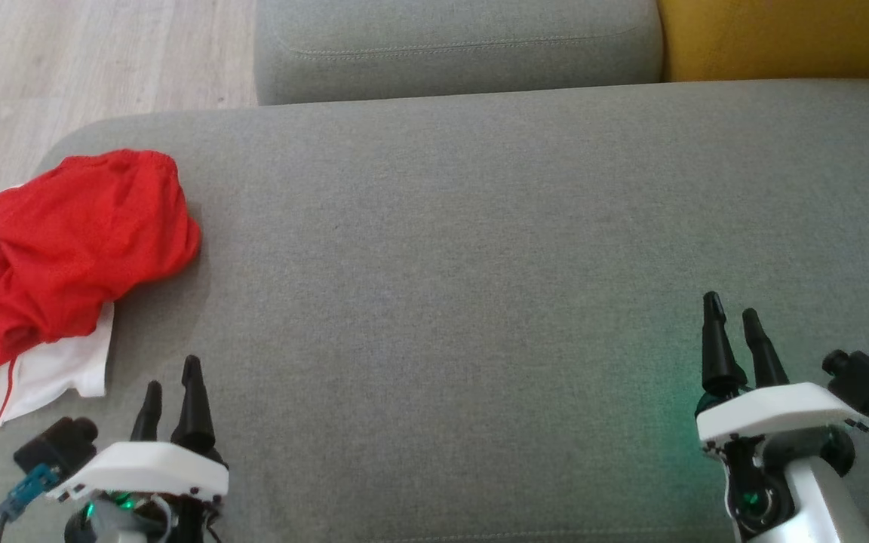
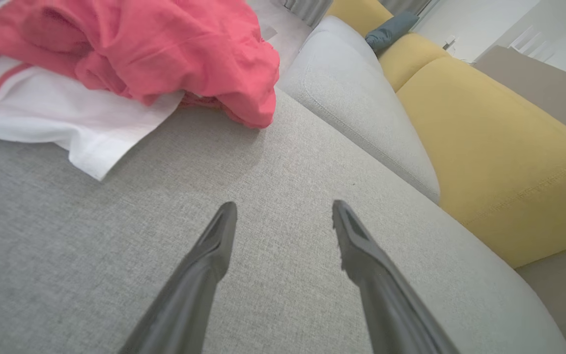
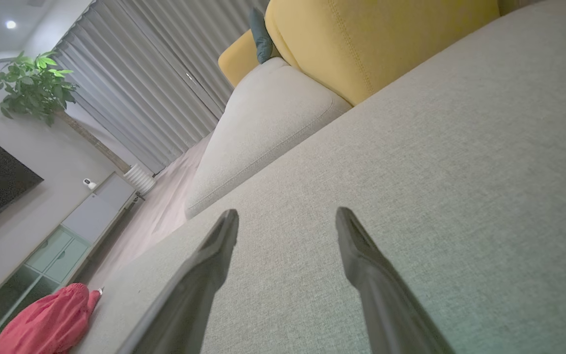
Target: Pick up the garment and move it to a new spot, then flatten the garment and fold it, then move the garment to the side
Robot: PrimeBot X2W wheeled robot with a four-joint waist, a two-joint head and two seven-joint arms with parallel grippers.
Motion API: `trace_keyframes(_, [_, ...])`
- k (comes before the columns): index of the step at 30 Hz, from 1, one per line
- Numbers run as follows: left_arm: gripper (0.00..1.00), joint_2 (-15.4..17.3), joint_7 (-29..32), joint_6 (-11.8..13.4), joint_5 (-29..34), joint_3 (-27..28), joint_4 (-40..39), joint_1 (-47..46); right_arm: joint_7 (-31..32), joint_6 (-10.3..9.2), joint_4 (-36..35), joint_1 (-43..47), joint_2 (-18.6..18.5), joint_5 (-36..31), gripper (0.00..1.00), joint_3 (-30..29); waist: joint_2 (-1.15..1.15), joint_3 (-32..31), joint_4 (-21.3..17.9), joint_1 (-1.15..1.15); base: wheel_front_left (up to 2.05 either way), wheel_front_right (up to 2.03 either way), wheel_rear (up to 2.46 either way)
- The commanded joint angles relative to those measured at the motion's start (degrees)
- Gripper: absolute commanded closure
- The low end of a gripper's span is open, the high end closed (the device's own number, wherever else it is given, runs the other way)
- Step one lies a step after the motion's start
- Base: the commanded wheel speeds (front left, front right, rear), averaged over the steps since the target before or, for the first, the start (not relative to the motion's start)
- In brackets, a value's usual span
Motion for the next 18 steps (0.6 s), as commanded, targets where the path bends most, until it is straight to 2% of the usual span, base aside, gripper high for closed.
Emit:
trace_keyframes(1, [0.00, 0.94, -0.85, 0.53, 2.41, 0.64, -2.37, -3.31, -1.29, 0.29, -2.39, -2.94, -0.17, -2.45, 0.00, 0.98, 0.00, -0.01, -0.04, 0.00, 0.00, 0.00, 0.00])
trace_keyframes(18, [0.00, 1.15, -3.53, 2.52, 14.26, -0.83, -3.21, -3.24, -4.00, 0.35, -1.80, -2.90, -0.21, -15.00, 0.00, 1.94, 0.00, 0.02, -0.66, 0.00, 0.00, 0.00, 0.00])
